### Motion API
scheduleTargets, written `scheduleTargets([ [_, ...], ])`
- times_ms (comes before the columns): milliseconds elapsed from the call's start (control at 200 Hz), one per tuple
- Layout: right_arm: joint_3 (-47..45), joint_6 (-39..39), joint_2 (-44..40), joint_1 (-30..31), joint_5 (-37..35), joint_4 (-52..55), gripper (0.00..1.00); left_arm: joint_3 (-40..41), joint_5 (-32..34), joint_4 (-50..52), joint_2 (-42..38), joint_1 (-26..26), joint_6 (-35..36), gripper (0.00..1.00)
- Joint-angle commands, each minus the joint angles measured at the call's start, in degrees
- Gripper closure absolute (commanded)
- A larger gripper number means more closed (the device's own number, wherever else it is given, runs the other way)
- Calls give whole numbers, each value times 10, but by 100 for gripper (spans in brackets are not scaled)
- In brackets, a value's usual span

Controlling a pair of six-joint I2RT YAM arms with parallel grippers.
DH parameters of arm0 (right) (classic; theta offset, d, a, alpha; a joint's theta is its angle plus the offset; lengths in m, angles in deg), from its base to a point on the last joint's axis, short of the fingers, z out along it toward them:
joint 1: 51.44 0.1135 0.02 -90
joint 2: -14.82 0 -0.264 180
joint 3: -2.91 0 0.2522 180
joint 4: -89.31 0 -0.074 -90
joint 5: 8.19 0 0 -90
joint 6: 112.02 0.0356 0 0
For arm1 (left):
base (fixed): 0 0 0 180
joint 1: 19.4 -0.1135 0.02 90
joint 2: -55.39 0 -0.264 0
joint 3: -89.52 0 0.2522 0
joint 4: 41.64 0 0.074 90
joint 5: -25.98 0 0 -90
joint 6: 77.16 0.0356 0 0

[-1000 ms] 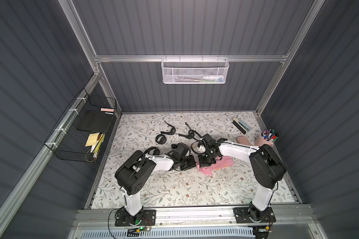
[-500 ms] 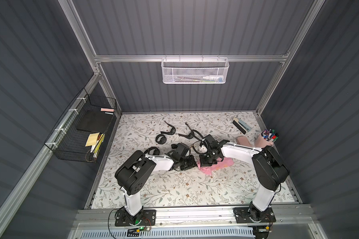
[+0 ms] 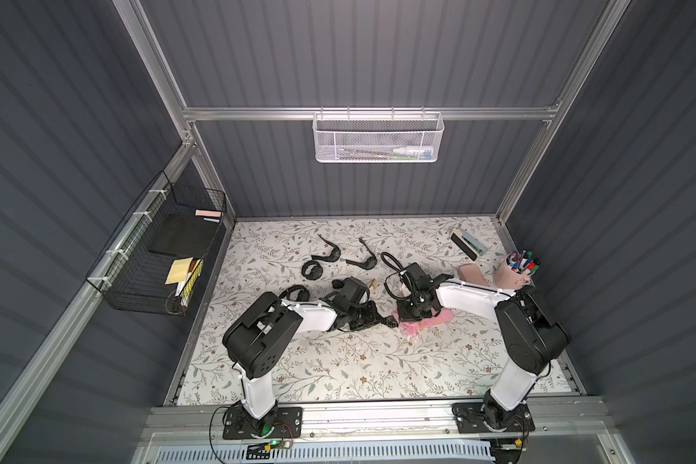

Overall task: Wipe the watch dial
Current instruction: Wipe the dirt from the watch dial.

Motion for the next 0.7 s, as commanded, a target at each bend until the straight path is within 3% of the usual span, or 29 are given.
scheduleTargets([
  [0,-6,-7,-23,-6,-55,76,100,-5,4,7,-15,4,14,86],
  [155,15,-31,-61,4,3,67,100,-7,4,8,-14,4,15,86],
  [255,25,-66,-47,18,77,52,100,-10,2,7,-10,4,16,86],
  [470,43,-91,35,53,91,62,100,-13,0,10,-8,4,18,86],
  [695,35,-54,59,40,26,69,100,-13,1,13,-9,4,21,86],
])
